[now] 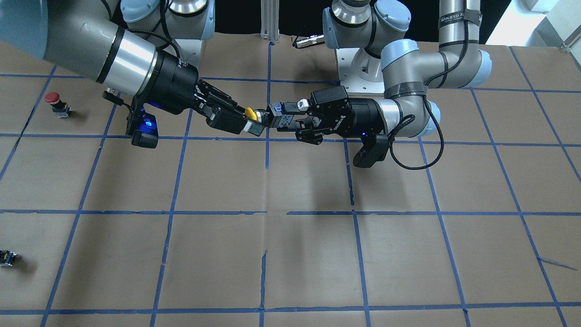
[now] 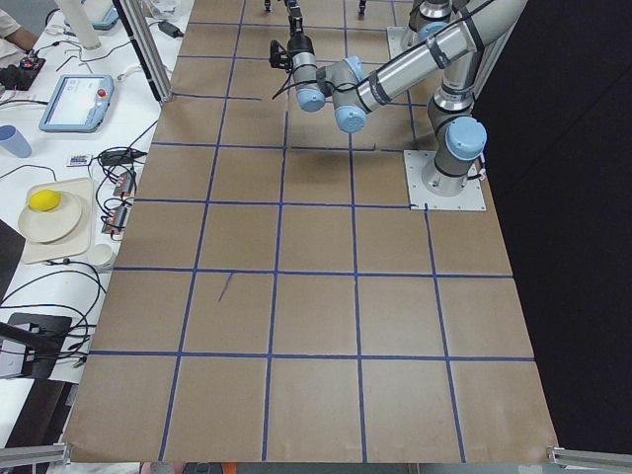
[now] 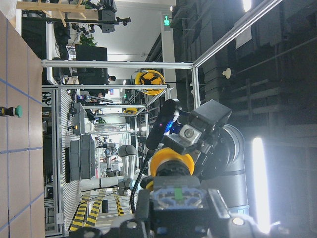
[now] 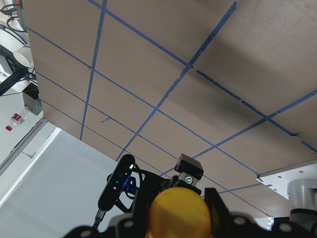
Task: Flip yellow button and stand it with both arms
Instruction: 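Open the left gripper and pull it back while the right gripper carries the button away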
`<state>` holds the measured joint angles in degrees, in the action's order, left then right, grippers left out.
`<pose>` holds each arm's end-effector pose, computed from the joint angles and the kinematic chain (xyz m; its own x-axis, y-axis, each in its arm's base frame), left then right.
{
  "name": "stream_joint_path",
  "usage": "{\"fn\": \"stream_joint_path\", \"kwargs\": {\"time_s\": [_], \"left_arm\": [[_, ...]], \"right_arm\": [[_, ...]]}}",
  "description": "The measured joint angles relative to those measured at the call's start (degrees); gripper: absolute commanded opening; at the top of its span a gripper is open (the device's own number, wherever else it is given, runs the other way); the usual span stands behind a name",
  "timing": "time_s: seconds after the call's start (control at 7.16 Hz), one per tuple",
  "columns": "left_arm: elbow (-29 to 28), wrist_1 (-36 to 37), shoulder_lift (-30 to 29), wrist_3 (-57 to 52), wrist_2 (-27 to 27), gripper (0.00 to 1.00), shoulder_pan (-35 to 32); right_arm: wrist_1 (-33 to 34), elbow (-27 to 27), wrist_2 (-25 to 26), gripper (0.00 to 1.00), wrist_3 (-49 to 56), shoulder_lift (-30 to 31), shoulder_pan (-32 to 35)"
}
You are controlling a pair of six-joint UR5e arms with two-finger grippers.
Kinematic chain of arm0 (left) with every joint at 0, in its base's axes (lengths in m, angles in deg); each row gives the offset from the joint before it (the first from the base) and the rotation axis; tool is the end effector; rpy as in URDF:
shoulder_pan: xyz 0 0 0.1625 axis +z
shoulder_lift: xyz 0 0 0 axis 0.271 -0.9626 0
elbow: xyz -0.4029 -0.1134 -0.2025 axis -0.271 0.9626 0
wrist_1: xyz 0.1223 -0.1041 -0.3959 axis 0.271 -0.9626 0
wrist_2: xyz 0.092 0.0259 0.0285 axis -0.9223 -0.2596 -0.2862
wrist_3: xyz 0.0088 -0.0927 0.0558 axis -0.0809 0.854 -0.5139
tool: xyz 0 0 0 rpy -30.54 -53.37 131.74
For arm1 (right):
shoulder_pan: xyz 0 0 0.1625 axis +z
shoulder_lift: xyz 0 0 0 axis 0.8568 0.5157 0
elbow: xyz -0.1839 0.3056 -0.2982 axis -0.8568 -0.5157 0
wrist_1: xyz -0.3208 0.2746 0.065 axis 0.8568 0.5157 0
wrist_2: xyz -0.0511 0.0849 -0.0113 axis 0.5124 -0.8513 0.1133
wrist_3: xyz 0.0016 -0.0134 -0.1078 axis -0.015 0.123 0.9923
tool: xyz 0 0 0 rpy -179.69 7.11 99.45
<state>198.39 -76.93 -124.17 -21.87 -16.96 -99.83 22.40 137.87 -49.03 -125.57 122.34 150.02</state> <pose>-0.1871 -0.5043 0.3505 0.2424 0.0419 0.9693 -0.2062 0.9785 0.0093 0.2292 -0.5606 0.5124 -0.3511 0.8297 -0.4339 0.5070 0.5581 0.6569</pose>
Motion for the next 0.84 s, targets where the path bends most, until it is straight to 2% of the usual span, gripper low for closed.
{"fn": "stream_joint_path", "kwargs": {"time_s": [0.56,0.7,0.84], "left_arm": [[-0.16,0.02,0.1,1.48,-0.29,1.0,0.0],[-0.56,0.38,0.5,2.86,-1.36,1.0,0.01],[-1.78,1.92,1.16,5.6,-5.52,1.0,-0.01]], "right_arm": [[0.03,-0.26,0.05,0.06,0.07,-0.04,-0.5],[0.11,-0.33,1.21,0.06,0.43,-0.09,-1.71],[0.11,-0.34,3.31,0.05,1.88,-0.13,-3.82]]}}
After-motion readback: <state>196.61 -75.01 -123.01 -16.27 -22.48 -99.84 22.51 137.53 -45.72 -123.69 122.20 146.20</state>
